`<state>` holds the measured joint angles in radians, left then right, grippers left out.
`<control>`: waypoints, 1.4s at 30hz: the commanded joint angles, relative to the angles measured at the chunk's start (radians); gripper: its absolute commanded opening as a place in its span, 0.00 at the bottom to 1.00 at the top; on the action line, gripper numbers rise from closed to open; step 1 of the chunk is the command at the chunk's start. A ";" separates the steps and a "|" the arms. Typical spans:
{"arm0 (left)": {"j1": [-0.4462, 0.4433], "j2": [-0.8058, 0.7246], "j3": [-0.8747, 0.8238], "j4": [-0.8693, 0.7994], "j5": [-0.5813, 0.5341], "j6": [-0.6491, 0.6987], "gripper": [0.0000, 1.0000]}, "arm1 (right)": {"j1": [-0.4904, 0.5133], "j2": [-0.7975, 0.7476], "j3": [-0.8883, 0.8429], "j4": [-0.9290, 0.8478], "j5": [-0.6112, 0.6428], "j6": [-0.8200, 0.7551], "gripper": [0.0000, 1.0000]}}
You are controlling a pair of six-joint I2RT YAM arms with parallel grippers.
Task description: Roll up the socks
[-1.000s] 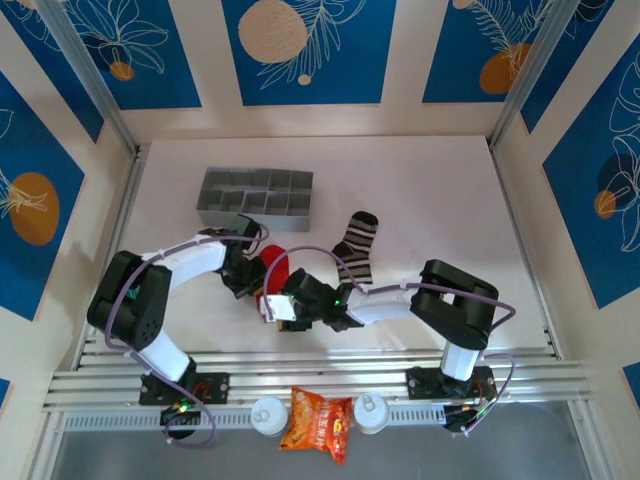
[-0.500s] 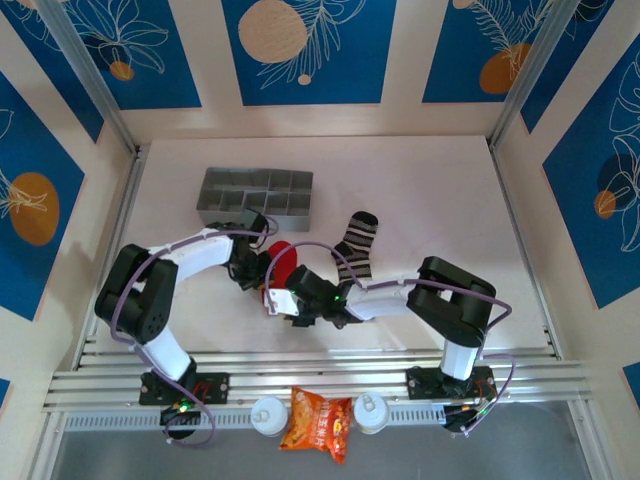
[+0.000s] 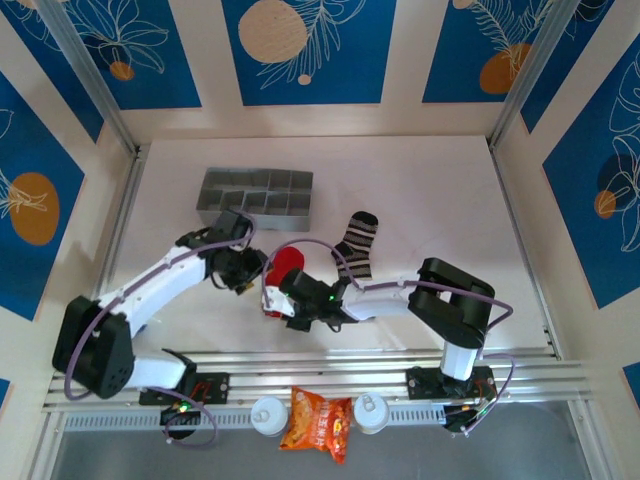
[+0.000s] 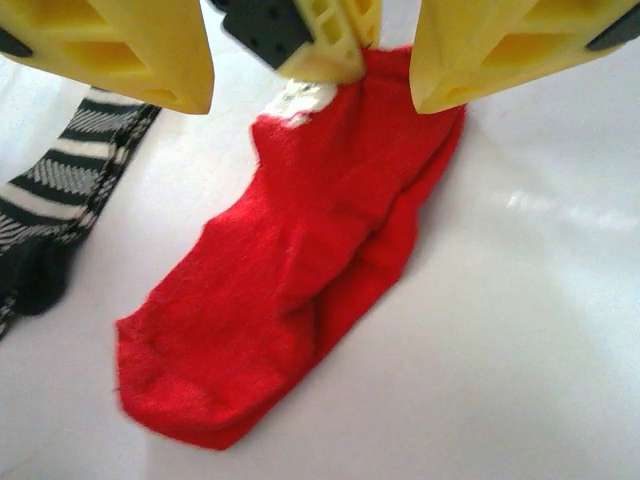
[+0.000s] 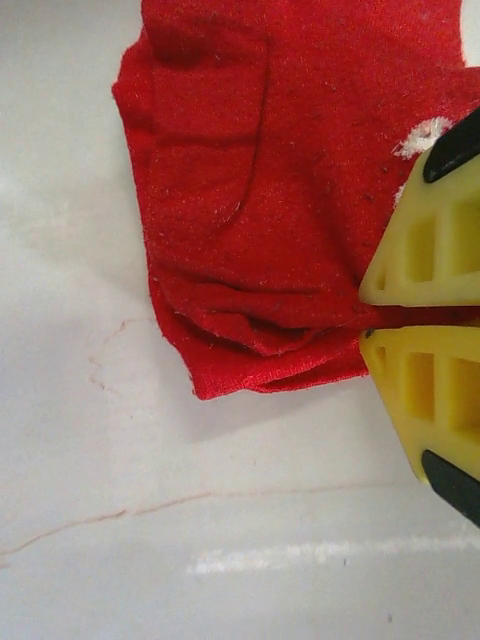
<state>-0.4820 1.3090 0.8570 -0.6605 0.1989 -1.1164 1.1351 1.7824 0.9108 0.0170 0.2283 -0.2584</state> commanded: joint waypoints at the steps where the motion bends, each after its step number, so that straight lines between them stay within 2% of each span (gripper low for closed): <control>1: 0.000 -0.087 -0.116 -0.062 0.027 -0.180 0.55 | 0.000 -0.027 0.036 -0.069 -0.114 0.106 0.06; 5: -0.003 -0.157 -0.223 0.043 0.079 -0.296 0.57 | -0.025 -0.021 0.043 -0.079 -0.200 0.180 0.05; 11: -0.039 -0.084 -0.257 0.184 0.136 -0.365 0.56 | -0.077 -0.009 0.032 -0.080 -0.318 0.266 0.04; 17: -0.094 -0.025 -0.226 0.123 0.101 -0.397 0.48 | -0.146 -0.001 0.036 -0.094 -0.426 0.323 0.04; 25: -0.147 0.026 -0.228 0.208 0.082 -0.515 0.51 | -0.196 0.009 0.062 -0.132 -0.543 0.333 0.04; 28: -0.158 0.041 -0.215 0.227 0.056 -0.548 0.56 | -0.201 0.010 0.060 -0.137 -0.565 0.329 0.04; 35: -0.178 0.038 -0.202 0.222 0.013 -0.621 0.57 | -0.203 0.014 0.048 -0.137 -0.566 0.324 0.03; 42: -0.200 0.094 -0.199 0.252 0.036 -0.655 0.45 | -0.212 0.017 0.042 -0.135 -0.570 0.328 0.01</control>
<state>-0.6659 1.3796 0.6426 -0.3805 0.2611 -1.6749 0.9298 1.7844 0.9531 -0.1020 -0.3000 0.0597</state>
